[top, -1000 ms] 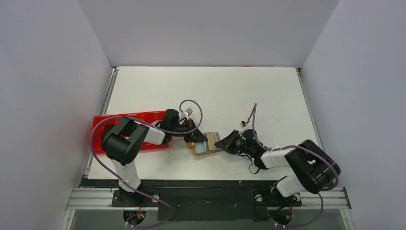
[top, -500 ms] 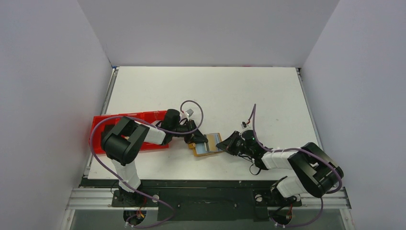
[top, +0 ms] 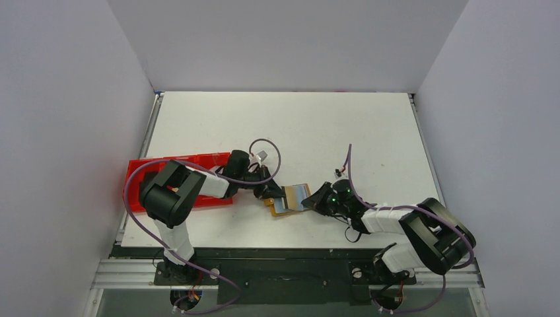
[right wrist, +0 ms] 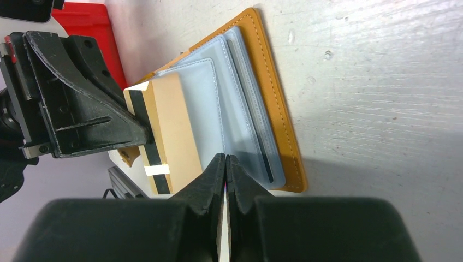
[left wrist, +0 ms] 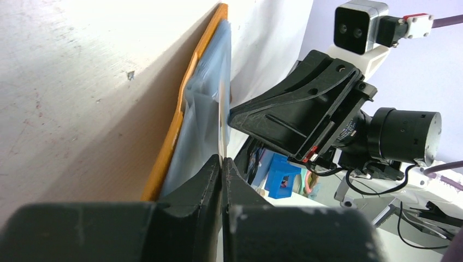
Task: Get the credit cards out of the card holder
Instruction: Remove the credit card from the card holder.
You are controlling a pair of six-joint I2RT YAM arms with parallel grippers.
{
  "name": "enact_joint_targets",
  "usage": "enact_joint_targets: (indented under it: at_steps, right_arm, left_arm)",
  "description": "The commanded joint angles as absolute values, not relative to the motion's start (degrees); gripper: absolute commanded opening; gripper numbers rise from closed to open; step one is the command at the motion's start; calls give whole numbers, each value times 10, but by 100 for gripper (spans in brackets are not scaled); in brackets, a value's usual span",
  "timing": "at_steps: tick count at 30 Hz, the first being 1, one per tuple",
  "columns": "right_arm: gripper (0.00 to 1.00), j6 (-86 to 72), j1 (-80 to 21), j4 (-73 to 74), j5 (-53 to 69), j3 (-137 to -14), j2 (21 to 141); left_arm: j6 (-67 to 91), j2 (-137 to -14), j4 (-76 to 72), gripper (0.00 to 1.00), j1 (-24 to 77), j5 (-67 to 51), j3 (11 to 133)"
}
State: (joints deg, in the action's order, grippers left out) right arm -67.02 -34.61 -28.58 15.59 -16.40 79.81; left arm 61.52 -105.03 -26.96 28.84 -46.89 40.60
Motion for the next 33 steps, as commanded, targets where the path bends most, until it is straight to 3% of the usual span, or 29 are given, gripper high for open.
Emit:
enact_joint_targets:
  at_steps: [1, 9, 33]
  right_arm:
    - [0, -649, -351, -272, 128, -183, 774]
    - [0, -624, -351, -225, 106, -193, 759]
    - [0, -594, -368, -130, 70, -237, 743]
  left_arm:
    - [573, -1043, -225, 0, 291, -457, 439]
    - [490, -1016, -81, 0, 291, -413, 477]
    - [372, -903, 168, 0, 291, -305, 555]
